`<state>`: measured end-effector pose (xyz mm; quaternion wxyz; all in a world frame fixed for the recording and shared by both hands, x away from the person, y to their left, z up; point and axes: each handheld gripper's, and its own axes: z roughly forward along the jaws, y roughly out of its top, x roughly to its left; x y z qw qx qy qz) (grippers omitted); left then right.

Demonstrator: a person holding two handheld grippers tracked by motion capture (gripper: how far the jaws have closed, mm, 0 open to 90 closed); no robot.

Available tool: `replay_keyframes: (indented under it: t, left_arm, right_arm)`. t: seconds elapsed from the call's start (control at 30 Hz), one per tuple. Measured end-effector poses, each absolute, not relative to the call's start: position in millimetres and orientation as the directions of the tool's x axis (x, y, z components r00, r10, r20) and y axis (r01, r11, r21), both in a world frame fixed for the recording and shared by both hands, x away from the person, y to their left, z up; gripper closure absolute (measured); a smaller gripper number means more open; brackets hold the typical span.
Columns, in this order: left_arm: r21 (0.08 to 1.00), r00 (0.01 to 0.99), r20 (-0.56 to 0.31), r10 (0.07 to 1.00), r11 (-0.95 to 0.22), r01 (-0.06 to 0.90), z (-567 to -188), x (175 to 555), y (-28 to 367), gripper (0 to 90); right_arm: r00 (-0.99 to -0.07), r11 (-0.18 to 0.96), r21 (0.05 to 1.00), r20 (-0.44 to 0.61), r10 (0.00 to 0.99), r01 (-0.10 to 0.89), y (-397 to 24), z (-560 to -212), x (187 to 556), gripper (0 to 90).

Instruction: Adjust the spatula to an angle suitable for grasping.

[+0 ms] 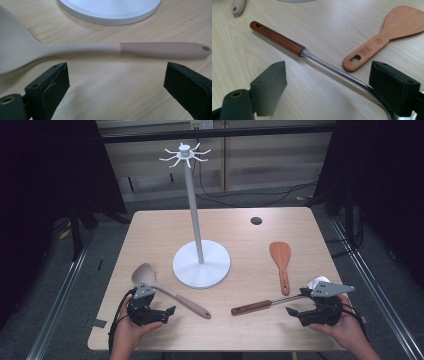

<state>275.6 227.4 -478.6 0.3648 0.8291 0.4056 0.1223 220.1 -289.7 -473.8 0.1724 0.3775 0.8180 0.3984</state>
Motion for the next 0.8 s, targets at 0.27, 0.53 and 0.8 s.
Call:
replay_keyframes:
  t: [0.27, 0.53, 0.8]
  left_arm:
    - [0.719, 0.636, -0.099, 0.765, -0.387, 0.578, -473.4, 270.9, 225.9, 6.3]
    - [0.734, 0.622, -0.107, 0.776, -0.361, 0.576, -472.9, 268.8, 226.5, 6.6]
    - [0.723, 0.637, -0.066, 0.768, -0.403, 0.561, -473.9, 268.5, 225.1, 6.6]
  right_arm:
    - [-0.702, 0.428, 0.756, 0.058, 0.71, 0.495, -270.1, -472.0, 220.7, 33.6]
    - [-0.782, 0.523, 0.71, 0.063, 0.62, 0.472, -248.2, -477.4, 225.8, 72.0]
    - [-0.78, 0.549, 0.668, 0.076, 0.621, 0.502, -239.7, -490.5, 236.2, 88.0]
